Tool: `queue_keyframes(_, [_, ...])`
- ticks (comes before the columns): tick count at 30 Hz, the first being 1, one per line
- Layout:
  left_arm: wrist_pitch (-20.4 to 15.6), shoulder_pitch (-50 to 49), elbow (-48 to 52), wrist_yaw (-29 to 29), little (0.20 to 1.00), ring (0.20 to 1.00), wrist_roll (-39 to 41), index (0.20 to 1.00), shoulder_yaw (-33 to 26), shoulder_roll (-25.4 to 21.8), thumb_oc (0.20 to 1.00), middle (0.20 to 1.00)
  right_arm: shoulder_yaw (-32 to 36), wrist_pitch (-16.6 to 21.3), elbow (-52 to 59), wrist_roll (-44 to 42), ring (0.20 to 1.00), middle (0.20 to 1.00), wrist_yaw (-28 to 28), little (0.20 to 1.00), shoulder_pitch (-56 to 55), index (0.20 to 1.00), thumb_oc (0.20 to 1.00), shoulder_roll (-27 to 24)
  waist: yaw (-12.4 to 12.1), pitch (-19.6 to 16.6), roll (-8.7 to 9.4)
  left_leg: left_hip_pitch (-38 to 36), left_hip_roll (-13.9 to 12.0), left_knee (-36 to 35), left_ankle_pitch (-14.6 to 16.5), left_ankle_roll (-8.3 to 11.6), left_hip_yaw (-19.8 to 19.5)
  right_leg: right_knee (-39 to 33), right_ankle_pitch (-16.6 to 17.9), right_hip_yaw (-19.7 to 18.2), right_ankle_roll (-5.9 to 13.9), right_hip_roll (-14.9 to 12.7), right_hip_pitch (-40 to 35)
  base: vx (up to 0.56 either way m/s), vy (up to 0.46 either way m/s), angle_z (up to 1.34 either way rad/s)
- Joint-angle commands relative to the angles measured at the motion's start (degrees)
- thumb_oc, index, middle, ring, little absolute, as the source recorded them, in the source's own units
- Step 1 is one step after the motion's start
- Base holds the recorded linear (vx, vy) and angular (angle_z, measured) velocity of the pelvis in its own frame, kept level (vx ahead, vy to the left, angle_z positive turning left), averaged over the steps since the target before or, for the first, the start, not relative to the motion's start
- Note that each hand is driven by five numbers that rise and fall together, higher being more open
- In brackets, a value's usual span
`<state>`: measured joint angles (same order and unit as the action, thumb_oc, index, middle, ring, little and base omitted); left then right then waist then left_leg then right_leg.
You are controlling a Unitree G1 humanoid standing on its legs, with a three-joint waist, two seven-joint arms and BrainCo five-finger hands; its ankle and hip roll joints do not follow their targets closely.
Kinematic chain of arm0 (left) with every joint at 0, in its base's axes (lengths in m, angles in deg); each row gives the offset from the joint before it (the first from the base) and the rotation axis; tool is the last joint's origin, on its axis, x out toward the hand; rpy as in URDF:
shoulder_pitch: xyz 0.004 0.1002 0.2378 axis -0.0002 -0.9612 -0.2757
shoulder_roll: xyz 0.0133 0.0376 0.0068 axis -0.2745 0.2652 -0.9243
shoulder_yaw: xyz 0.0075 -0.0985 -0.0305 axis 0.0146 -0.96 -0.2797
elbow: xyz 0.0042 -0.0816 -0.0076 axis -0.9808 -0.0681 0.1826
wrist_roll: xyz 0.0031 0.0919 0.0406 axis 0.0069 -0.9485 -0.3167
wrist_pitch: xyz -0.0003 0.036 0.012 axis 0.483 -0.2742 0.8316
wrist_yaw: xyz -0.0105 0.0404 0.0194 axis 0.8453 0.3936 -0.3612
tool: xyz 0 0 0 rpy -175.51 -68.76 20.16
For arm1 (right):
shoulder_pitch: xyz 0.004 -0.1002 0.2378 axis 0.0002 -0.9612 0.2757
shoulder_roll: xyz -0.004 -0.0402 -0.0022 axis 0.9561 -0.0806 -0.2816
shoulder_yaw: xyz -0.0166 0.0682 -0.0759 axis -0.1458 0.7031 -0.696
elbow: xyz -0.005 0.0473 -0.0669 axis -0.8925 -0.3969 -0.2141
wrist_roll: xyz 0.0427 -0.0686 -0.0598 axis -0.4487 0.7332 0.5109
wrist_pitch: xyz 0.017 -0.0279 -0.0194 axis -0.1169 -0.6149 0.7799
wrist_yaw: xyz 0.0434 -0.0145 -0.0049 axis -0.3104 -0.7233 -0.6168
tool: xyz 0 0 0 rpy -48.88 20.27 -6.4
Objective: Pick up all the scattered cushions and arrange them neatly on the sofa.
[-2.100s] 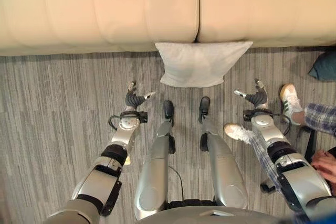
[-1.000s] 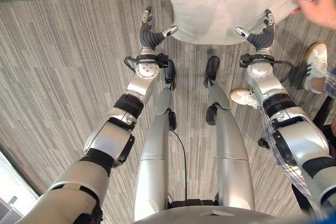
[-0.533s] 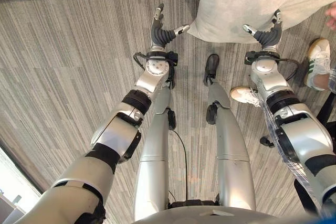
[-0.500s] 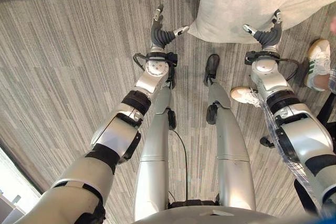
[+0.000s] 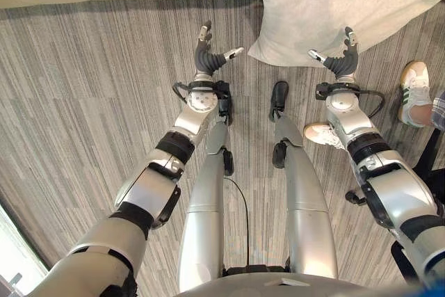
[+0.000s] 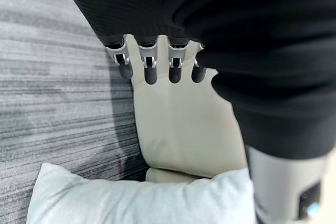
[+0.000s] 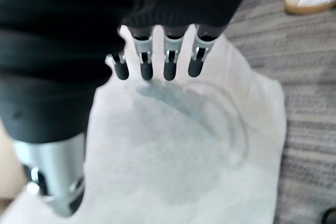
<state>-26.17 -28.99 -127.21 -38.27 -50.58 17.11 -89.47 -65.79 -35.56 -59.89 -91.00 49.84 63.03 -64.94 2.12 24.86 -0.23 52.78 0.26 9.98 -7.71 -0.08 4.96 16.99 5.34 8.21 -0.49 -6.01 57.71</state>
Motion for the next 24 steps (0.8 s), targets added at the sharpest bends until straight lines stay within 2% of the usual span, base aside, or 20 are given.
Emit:
queue_keyframes(1, [-1.4, -5.7, -1.9, -1.6, 1.000, 1.000, -2.6, 1.000, 0.1, 1.6, 1.000, 1.000, 0.5, 2.3, 0.0, 2.6, 1.000, 1.000, -0.8, 1.000, -7.4, 1.000, 1.000, 2.1, 0.3, -8.5, -0.35, 0.1, -0.1, -1.6, 3.2, 3.98, -3.7, 2.1, -5.6, -1.3, 7.44, -1.1, -1.4, 0.05, -0.026, 0.05])
queue_keyframes(3, [-0.9, -10.6, -1.5, -3.0, 1.000, 1.000, -2.8, 1.000, -0.6, 1.3, 1.000, 1.000, 1.7, 2.1, 0.4, 2.1, 1.000, 1.000, -2.2, 1.000, -12.5, 1.000, 1.000, 2.0, 0.3, -8.7, -0.08, -4.6, -0.1, -2.1, 3.6, 4.31, -3.7, 0.6, -5.5, -0.4, 7.30, -1.3, -6.3, -0.03, -0.017, 0.10])
queue_keyframes(4, [-0.7, -12.1, -1.6, -3.4, 1.000, 1.000, -2.9, 1.000, -0.6, 1.2, 1.000, 1.000, 1.9, 2.1, 0.1, 1.9, 1.000, 1.000, -2.7, 1.000, -14.2, 1.000, 1.000, 2.2, 0.3, -8.2, 0.07, -5.7, -0.1, -2.3, 2.1, 4.03, -3.4, -0.3, -3.8, 0.3, 6.86, -1.5, -7.8, -0.10, 0.011, 0.05])
queue_keyframes(6, [0.0, -15.5, -2.4, -4.6, 1.000, 1.000, -3.6, 1.000, -0.8, 0.9, 1.000, 1.000, 2.3, 1.7, -1.0, 1.4, 1.000, 1.000, -4.1, 1.000, -17.7, 1.000, 1.000, 2.4, 0.2, -7.9, 0.41, -10.0, -0.1, -2.8, 2.6, 4.09, -3.4, -1.3, -3.9, 0.7, 6.89, -1.6, -12.2, -0.05, 0.013, -0.03])
queue_keyframes(7, [0.7, -19.0, -3.5, -5.8, 1.000, 1.000, -3.9, 1.000, -1.1, 0.7, 1.000, 1.000, 2.4, 1.1, -2.0, 1.2, 1.000, 1.000, -5.4, 1.000, -21.1, 1.000, 1.000, 2.5, 0.2, -7.8, 0.89, -14.2, -0.2, -3.2, 3.1, 3.98, -3.4, -2.7, -4.0, 1.0, 6.89, -1.7, -16.8, 0.01, 0.002, -0.05])
queue_keyframes(8, [0.7, -19.0, -3.5, -5.8, 1.000, 1.000, -3.9, 1.000, -1.1, 0.7, 1.000, 1.000, 2.4, 1.1, -2.0, 1.2, 1.000, 1.000, -5.4, 1.000, -21.1, 1.000, 1.000, 2.5, 0.2, -7.7, 0.89, -14.4, -0.2, -3.2, 3.1, 3.98, -3.4, -2.8, -4.0, 1.1, 6.89, -1.6, -17.0, 0.03, 0.019, -0.02])
queue_keyframes(13, [2.9, -29.3, -11.2, -9.2, 1.000, 1.000, -7.6, 1.000, -3.6, -0.3, 1.000, 1.000, 3.8, -1.3, -7.7, 2.9, 1.000, 1.000, -9.3, 1.000, -30.6, 1.000, 1.000, 2.2, 0.2, -8.2, 2.61, -28.8, -0.2, -4.8, 5.7, 2.93, -2.5, -8.9, -3.4, 0.8, 7.47, -1.2, -33.5, 0.08, 0.031, -0.07])
queue_keyframes(14, [2.9, -29.3, -11.2, -9.2, 1.000, 1.000, -7.6, 1.000, -3.6, -0.3, 1.000, 1.000, 3.8, -1.3, -7.7, 2.9, 1.000, 1.000, -9.3, 1.000, -30.6, 1.000, 1.000, 2.2, 0.1, -8.2, 2.61, -28.8, -0.2, -4.8, 5.7, 2.93, -2.5, -8.9, -3.4, 0.8, 7.47, -1.2, -33.5, 0.08, 0.041, -0.04])
queue_keyframes(18, [4.5, -34.8, -19.1, -11.5, 1.000, 1.000, -11.3, 1.000, -5.5, 0.2, 1.000, 1.000, 4.6, -2.3, -12.2, 4.4, 1.000, 1.000, -11.7, 1.000, -34.9, 1.000, 1.000, 2.4, -0.1, -10.4, 3.66, -36.1, -0.5, -4.5, 8.2, 2.33, -0.9, -12.2, -3.0, -0.5, 8.39, -0.6, -41.9, 0.13, 0.088, -0.22])
queue_keyframes(21, [5.0, -37.0, -22.3, -12.8, 1.000, 1.000, -13.2, 1.000, -6.7, 0.5, 1.000, 1.000, 4.9, -2.9, -14.4, 5.4, 1.000, 1.000, -13.1, 1.000, -36.7, 1.000, 1.000, 2.7, -0.4, -11.7, 3.52, -39.6, -0.4, -4.5, 9.5, 1.56, -0.2, -11.7, -3.5, -1.2, 8.90, -0.6, -44.7, 0.09, 0.133, -0.40])
queue_keyframes(24, [5.9, -39.4, -25.5, -13.9, 1.000, 1.000, -15.5, 1.000, -8.1, 1.0, 1.000, 1.000, 5.4, -3.8, -16.7, 6.7, 1.000, 1.000, -14.8, 1.000, -38.5, 1.000, 1.000, 3.2, -0.9, -12.3, 2.86, -45.3, 0.0, -5.3, 11.2, -0.32, 0.7, -4.9, -4.1, -2.0, 10.62, -1.1, -45.4, 0.05, 0.173, -0.26])
